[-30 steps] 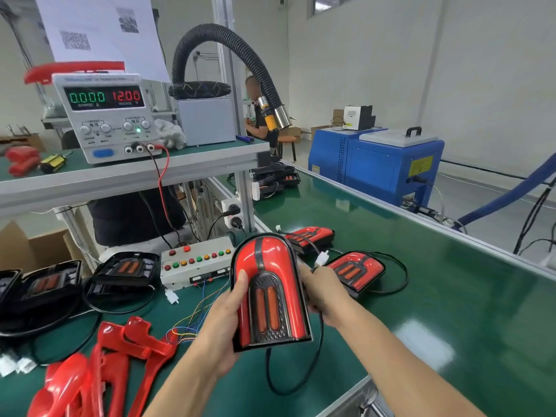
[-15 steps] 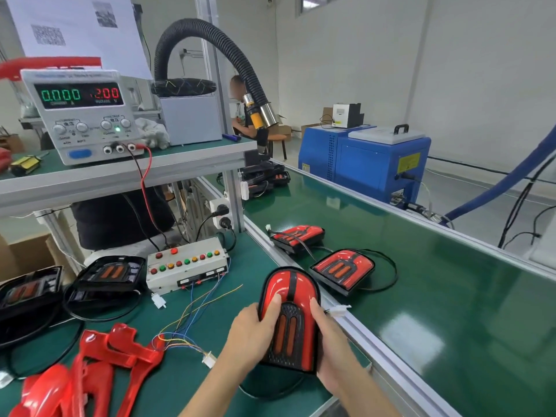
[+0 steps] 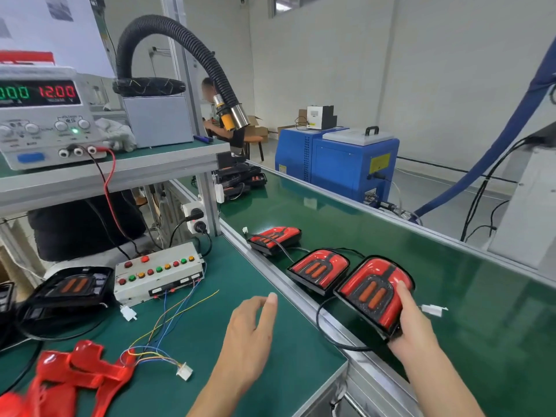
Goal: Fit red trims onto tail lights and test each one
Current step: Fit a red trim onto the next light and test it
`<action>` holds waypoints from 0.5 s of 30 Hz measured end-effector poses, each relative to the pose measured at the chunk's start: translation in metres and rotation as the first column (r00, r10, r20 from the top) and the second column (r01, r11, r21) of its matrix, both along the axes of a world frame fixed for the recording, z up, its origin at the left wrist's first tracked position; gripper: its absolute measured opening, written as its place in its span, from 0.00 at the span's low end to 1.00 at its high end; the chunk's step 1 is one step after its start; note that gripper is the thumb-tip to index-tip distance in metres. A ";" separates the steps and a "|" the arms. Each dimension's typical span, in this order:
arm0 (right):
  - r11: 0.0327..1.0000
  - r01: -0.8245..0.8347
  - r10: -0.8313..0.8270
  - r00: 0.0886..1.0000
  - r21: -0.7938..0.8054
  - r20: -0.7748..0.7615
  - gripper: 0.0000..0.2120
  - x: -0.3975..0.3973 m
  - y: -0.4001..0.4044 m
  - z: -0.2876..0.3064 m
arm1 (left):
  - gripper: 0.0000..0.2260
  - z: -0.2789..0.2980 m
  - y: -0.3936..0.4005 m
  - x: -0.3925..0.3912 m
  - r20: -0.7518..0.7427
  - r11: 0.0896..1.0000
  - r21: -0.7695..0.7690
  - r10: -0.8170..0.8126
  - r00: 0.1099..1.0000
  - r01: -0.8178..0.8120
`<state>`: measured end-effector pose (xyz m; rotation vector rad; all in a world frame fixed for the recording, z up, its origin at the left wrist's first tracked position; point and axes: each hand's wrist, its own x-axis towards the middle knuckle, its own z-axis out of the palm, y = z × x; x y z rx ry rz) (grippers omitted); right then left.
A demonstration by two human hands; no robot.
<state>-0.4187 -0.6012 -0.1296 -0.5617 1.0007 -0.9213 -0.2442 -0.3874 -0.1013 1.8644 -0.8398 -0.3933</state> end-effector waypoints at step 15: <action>1.000 0.001 0.001 0.916 0.003 -0.400 0.26 0.036 -0.045 -0.019 | 0.26 0.002 0.004 -0.011 -0.043 0.999 -0.016 -0.040 0.998 0.039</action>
